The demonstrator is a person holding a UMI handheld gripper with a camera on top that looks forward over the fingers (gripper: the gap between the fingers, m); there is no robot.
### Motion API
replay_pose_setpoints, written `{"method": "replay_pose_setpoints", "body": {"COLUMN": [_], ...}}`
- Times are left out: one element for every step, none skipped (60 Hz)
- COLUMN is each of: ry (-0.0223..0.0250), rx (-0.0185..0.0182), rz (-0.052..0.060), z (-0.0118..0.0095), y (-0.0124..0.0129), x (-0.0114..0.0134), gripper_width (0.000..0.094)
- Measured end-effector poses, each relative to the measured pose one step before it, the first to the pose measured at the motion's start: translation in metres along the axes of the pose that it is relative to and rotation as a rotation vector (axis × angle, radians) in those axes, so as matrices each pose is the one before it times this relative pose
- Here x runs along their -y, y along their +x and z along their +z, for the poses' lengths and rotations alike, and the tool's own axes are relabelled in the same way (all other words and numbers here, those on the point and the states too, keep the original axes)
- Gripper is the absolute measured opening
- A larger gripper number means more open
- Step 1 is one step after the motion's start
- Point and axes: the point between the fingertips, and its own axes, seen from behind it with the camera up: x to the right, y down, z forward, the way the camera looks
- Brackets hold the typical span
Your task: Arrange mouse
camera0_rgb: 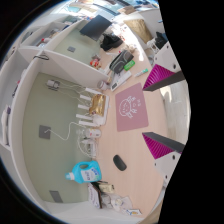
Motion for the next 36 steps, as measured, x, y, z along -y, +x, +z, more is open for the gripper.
{"method": "replay_pose_setpoints", "body": {"ry": [-0.00224, -0.00299, -0.00292, -0.00233, -0.00193, -0.00286, -0.00337, -0.00462, -0.00449, -0.00426, -0.00353, -0.00264, -0.00302, -0.00308, -0.00268, -0.00136, -0.00005, 0.00036, 0.00032, 0.00598, 0.00301, 0.00346, 0.00180, 0.00034, 0.00014, 0.00126, 0.00368, 0.00574, 0.00807, 0.00753, 0.00617, 0.00621, 0.00626, 0.00576, 0.00552, 0.00454], "rx": [-0.00361, -0.00416, -0.00433, -0.00481, -0.00437, -0.00357, -0.00279, -0.00227, -0.00015, -0.00188, -0.00020, 0.00083, 0.00222, 0.00327, 0.00428, 0.00567, 0.00639, 0.00713, 0.00682, 0.00562, 0.00765, 0.00873, 0.00948, 0.00972, 0.01030, 0.01244, 0.01255, 0.01222, 0.01144, 0.01133, 0.01145, 0.01125, 0.01065, 0.00984, 0.00895, 0.00879], "rz": [0.0014, 0.0019, 0.0025, 0.0034, 0.0044, 0.0046, 0.0041, 0.0042, 0.0025, 0.0060, 0.0051, 0.0048, 0.0035, 0.0023, 0.0014, 0.0012, 0.0007, -0.0003, -0.0001, 0.0004, -0.0004, -0.0014, -0.0026, -0.0030, -0.0025, -0.0017, -0.0008, 0.0004, 0.0000, -0.0016, -0.0024, -0.0035, -0.0032, -0.0024, -0.0015, -0.0008], "z": [-0.00015, 0.00011, 0.00076, 0.00086, 0.00111, 0.00093, 0.00103, 0.00083, -0.00083, 0.00340, 0.00134, 0.00115, 0.00158, 0.00143, 0.00129, 0.00124, 0.00151, 0.00146, 0.00189, 0.00384, 0.00252, 0.00323, 0.00366, 0.00327, 0.00374, 0.00381, 0.00399, 0.00390, 0.00457, 0.00508, 0.00553, 0.00598, 0.00620, 0.00679, 0.00688, 0.00724], "y": [0.00020, -0.00051, -0.00167, -0.00195, -0.00196, -0.00224, -0.00242, -0.00279, 0.00133, -0.00736, -0.00450, -0.00460, -0.00537, -0.00620, -0.00673, -0.00701, -0.00764, -0.00736, -0.00765, -0.00905, -0.00837, -0.00896, -0.00863, -0.00872, -0.00926, -0.00970, -0.00955, -0.00917, -0.00902, -0.00855, -0.00858, -0.00794, -0.00732, -0.00687, -0.00675, -0.00629], "x": [-0.00097, -0.00145, -0.00170, -0.00173, -0.00217, -0.00260, -0.00316, -0.00362, -0.00399, -0.00364, -0.00375, -0.00394, -0.00389, -0.00392, -0.00377, -0.00364, -0.00292, -0.00317, -0.00284, -0.00391, -0.00184, -0.00198, -0.00188, -0.00207, -0.00180, -0.00089, 0.00019, 0.00108, 0.00155, 0.00154, 0.00126, 0.00154, 0.00171, 0.00191, 0.00186, 0.00195], "gripper_width": [0.0849, 0.0849, 0.0849, 0.0850, 0.0849, 0.0849, 0.0848, 0.0848, 0.0849, 0.0847, 0.0848, 0.0847, 0.0846, 0.0846, 0.0847, 0.0847, 0.0847, 0.0847, 0.0848, 0.0849, 0.0848, 0.0849, 0.0850, 0.0851, 0.0851, 0.0851, 0.0851, 0.0846, 0.0849, 0.0851, 0.0850, 0.0850, 0.0851, 0.0849, 0.0848, 0.0848]}}
